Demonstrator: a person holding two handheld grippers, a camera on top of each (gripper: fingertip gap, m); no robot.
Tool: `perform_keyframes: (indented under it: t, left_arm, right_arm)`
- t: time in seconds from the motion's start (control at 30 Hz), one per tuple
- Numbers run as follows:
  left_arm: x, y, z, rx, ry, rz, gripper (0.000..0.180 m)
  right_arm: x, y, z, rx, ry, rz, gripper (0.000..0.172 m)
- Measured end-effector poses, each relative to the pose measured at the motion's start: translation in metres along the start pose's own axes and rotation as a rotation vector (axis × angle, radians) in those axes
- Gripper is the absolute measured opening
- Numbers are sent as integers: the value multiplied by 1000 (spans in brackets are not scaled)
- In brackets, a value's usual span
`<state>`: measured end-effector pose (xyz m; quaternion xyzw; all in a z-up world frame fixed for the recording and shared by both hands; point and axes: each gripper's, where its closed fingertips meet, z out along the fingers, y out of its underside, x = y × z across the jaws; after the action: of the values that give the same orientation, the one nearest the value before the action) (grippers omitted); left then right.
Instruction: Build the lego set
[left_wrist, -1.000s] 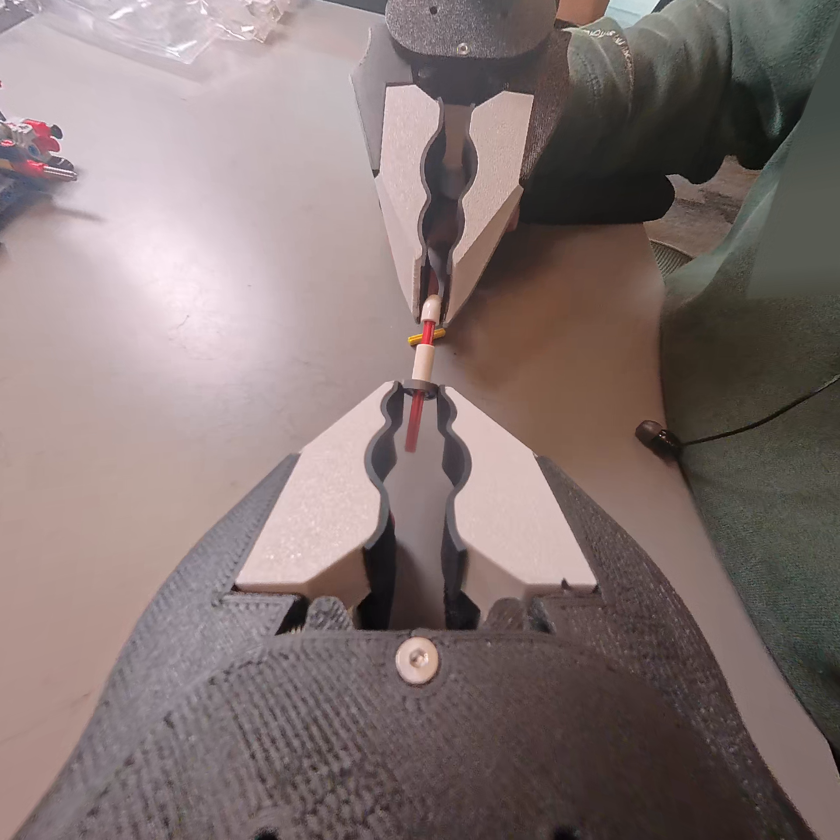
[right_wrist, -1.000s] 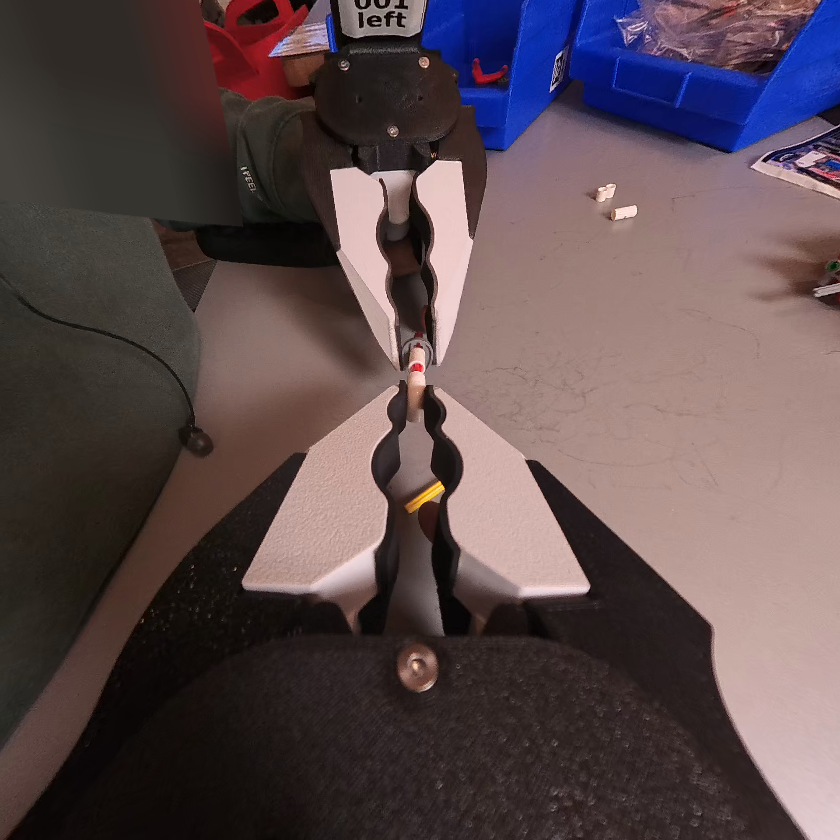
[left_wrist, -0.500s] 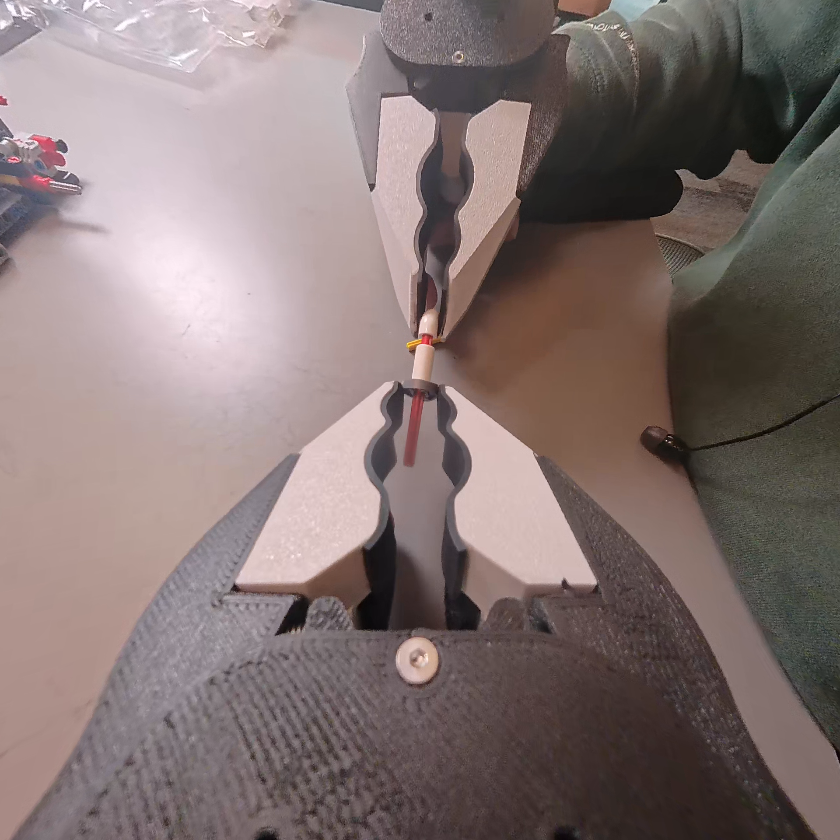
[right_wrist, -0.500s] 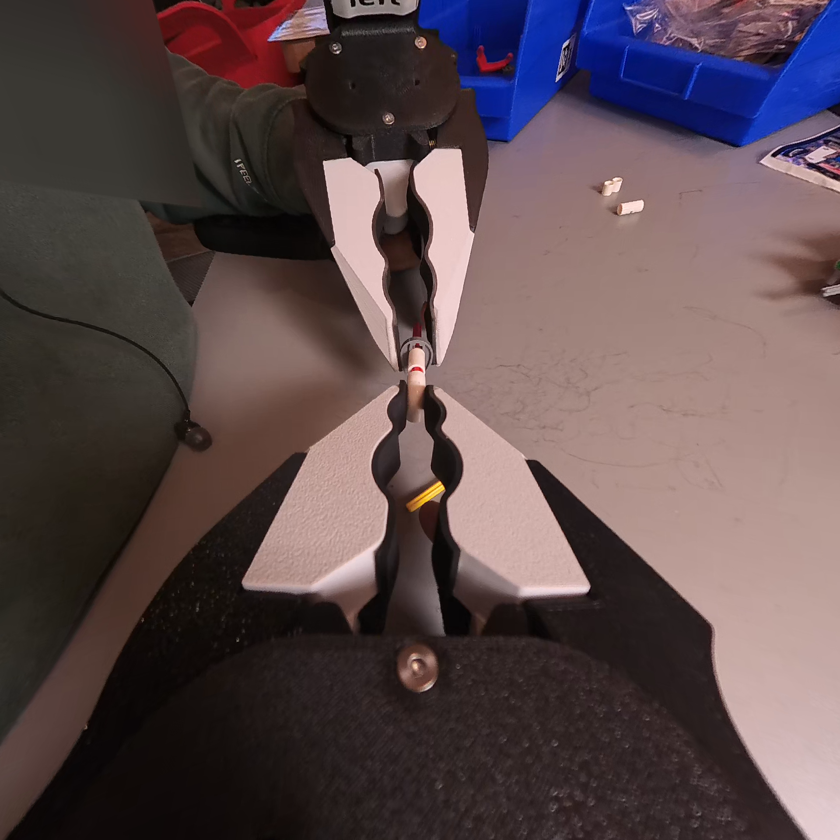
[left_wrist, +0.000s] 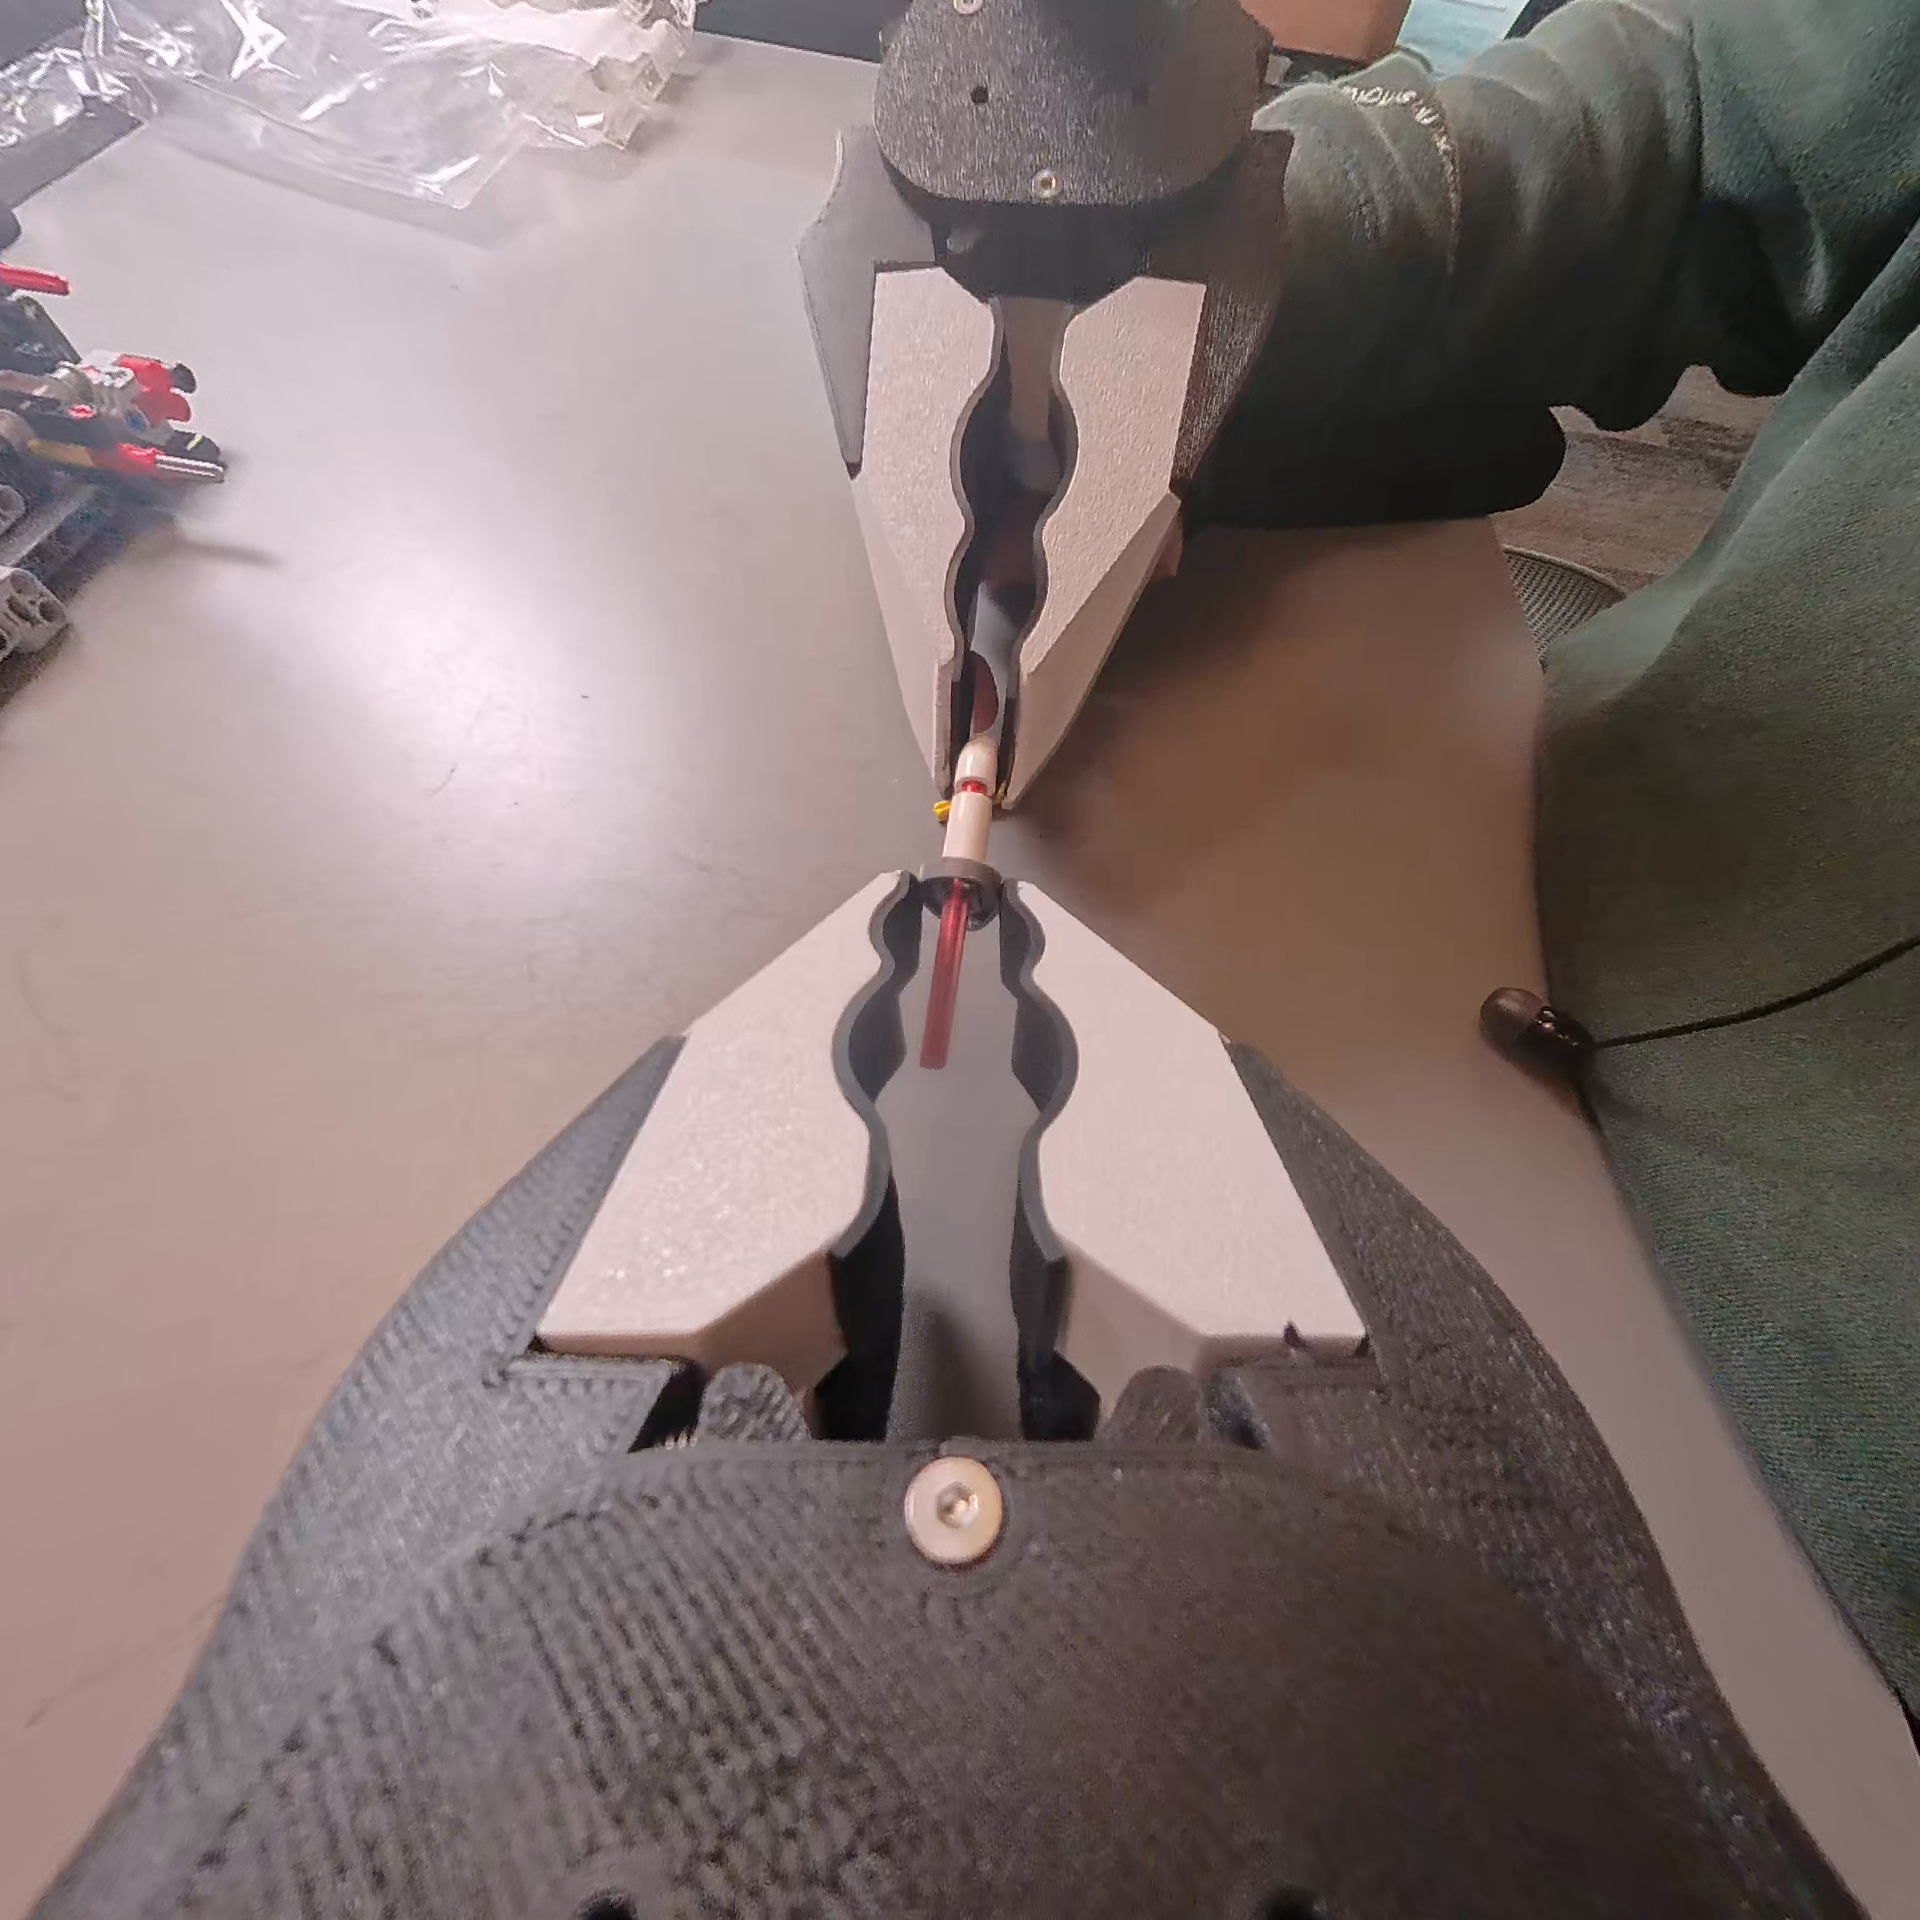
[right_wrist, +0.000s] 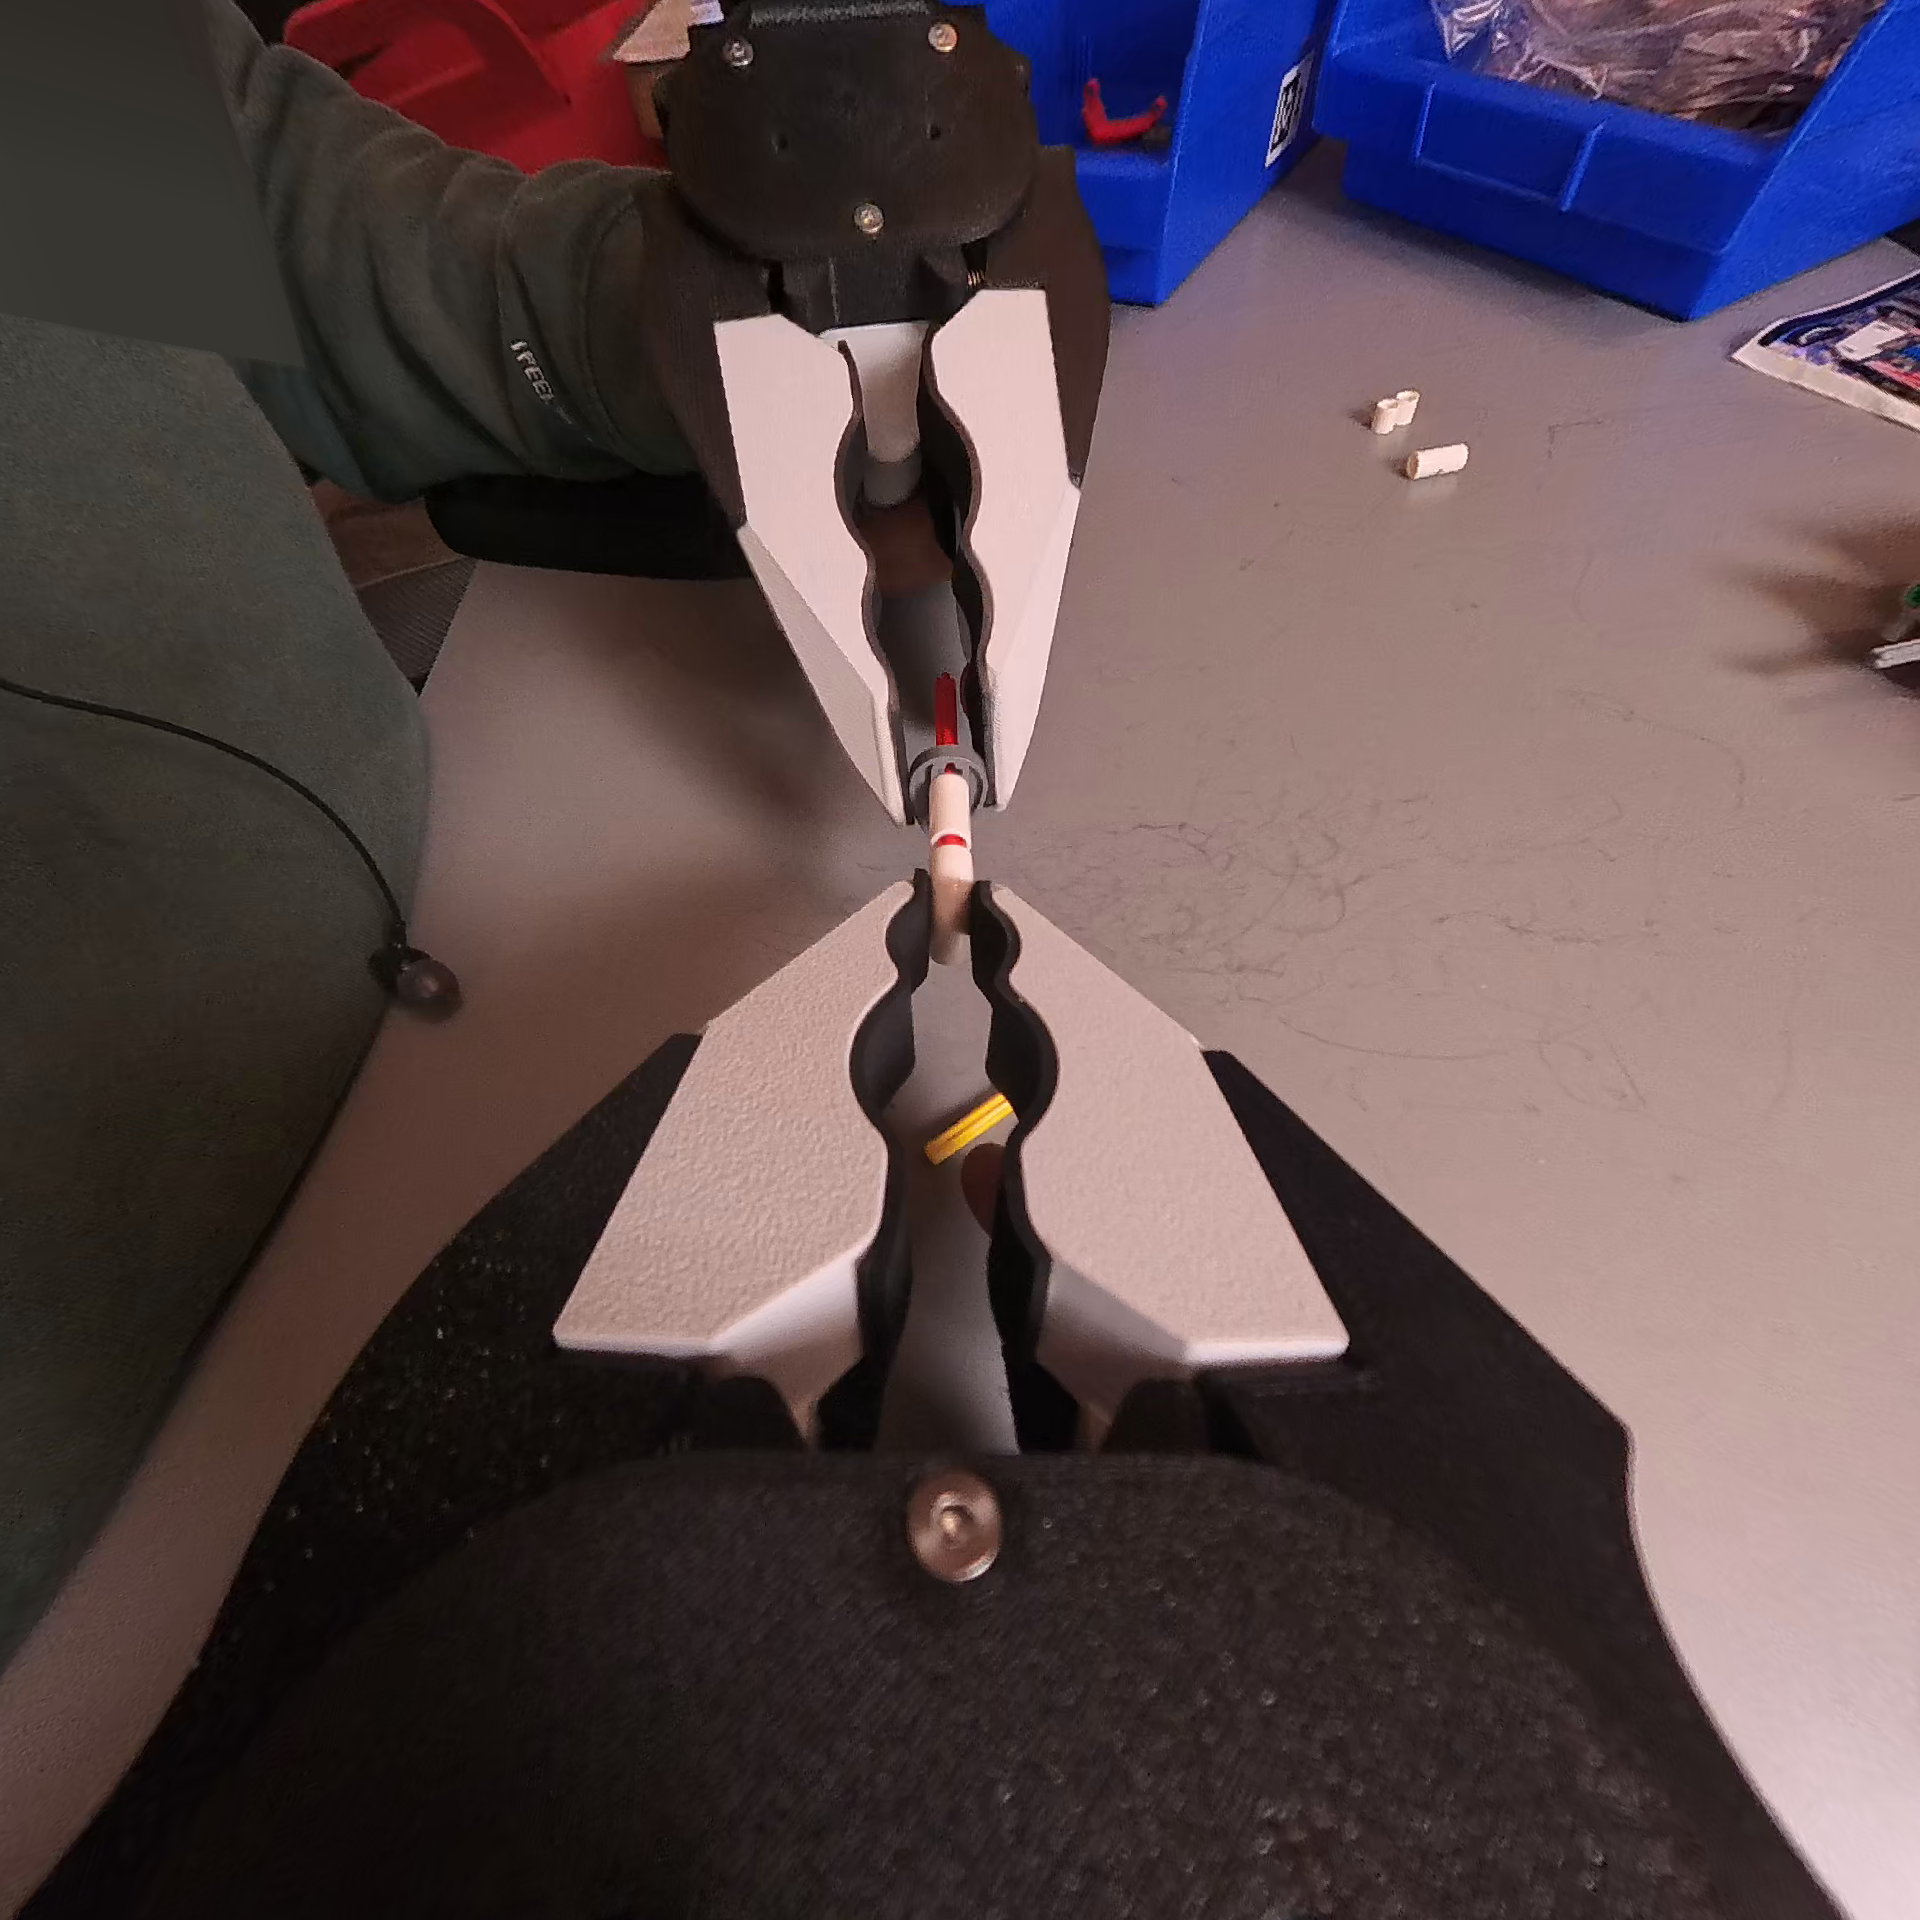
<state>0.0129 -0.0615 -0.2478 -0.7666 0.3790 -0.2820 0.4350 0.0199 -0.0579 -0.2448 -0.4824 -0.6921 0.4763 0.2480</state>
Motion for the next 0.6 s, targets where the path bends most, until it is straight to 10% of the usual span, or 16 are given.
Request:
perform_keyframes:
  t: [0.4,0.6]
  left_arm:
    - [-3,-15,-4,34,-126,205,14]
    - [4,-11,4,-3,-143,314,14]
  right_arm:
    - [3,-21,-1,111,-66,216,32]
    - [-8,-13,8,46,-128,286,18]
